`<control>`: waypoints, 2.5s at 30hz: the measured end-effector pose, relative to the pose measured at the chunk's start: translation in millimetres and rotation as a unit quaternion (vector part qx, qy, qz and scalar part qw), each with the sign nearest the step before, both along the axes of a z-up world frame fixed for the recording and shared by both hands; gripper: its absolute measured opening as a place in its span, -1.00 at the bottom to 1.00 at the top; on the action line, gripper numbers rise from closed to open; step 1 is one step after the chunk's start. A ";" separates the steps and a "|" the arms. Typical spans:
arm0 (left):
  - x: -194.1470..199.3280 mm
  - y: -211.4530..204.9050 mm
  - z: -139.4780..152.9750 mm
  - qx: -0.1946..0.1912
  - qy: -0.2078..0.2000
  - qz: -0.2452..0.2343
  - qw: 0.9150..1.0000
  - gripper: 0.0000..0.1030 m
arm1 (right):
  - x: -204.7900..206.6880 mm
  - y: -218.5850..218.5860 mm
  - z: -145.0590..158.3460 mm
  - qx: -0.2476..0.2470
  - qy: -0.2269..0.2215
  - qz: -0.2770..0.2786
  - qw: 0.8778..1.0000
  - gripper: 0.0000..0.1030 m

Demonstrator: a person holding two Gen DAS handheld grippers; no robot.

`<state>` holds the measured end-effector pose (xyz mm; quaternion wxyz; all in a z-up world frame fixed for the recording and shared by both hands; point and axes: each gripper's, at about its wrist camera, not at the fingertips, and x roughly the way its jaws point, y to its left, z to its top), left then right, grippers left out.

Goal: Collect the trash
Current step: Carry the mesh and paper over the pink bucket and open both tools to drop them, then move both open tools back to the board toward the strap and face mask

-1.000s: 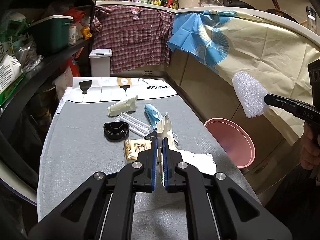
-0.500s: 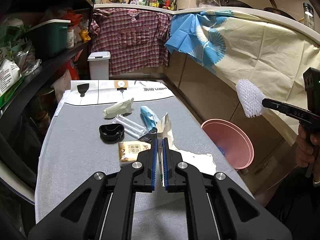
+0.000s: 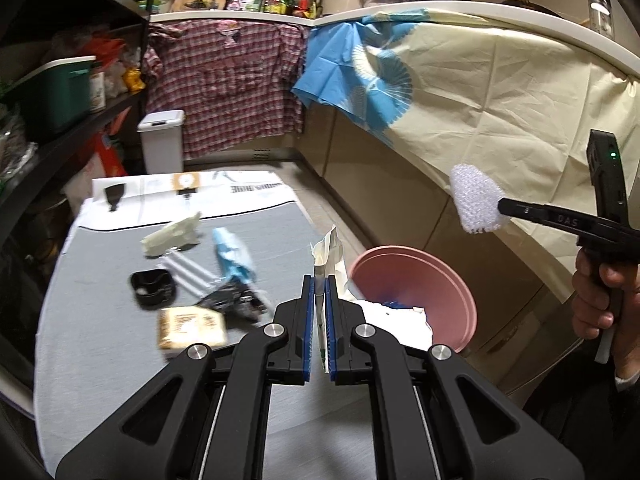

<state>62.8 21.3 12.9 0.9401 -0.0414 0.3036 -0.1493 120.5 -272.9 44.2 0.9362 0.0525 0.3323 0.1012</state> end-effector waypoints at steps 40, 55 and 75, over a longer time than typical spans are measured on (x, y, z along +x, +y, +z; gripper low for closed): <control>103.1 -119.1 -79.6 -0.001 0.062 -0.086 0.994 -0.89 | 71.0 -17.0 -58.9 -0.025 0.078 -0.049 0.995 -0.57; 86.5 -90.1 -71.1 -0.009 0.071 -0.071 0.995 -0.53 | 73.0 -19.8 -58.7 -0.033 0.060 -0.071 0.995 0.01; 31.7 37.4 19.7 0.002 0.023 0.022 1.000 -0.53 | 9.4 30.2 -5.3 -0.032 -0.031 -0.030 0.999 0.01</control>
